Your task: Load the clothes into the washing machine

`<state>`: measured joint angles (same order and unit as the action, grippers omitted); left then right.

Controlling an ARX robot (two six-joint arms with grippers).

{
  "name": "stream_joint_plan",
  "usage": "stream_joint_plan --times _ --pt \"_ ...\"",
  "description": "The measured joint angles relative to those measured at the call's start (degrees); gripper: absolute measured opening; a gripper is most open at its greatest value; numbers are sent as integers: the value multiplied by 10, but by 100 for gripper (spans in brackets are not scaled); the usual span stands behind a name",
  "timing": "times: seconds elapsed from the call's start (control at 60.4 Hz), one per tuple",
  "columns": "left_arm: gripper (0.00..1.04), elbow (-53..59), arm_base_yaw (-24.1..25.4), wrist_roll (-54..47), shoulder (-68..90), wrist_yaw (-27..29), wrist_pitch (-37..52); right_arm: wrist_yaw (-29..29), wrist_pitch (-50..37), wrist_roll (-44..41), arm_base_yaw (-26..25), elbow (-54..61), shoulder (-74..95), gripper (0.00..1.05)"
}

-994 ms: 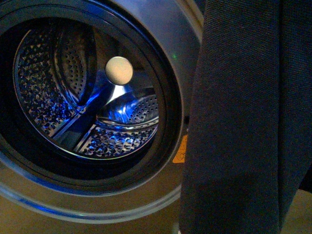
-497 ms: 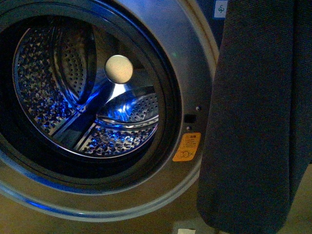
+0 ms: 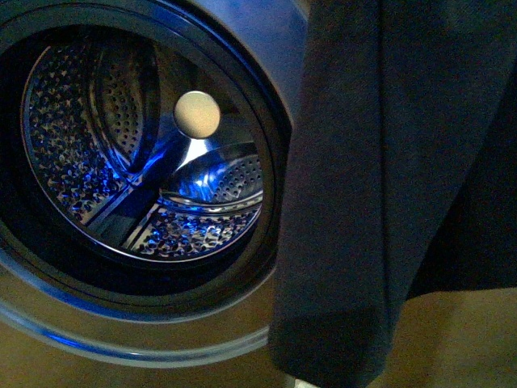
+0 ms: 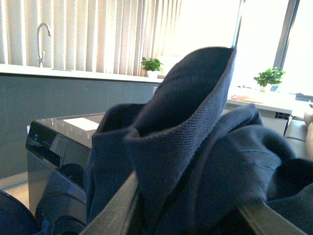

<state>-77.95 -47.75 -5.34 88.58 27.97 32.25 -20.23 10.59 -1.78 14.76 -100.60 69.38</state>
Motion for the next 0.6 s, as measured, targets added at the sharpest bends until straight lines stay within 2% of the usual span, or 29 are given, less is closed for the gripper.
stream_joint_plan --times 0.149,0.315,0.431,0.596 --pt "28 37 27 12 -17 -15 7 0 -1 0 0 0 0 59" --pt "5 93 80 32 -59 -46 14 0 -1 0 0 0 -1 84" --pt "5 116 108 44 -82 -52 19 0 -2 0 0 0 -1 99" --pt "5 164 174 68 -120 -108 16 0 -2 0 0 0 -1 97"
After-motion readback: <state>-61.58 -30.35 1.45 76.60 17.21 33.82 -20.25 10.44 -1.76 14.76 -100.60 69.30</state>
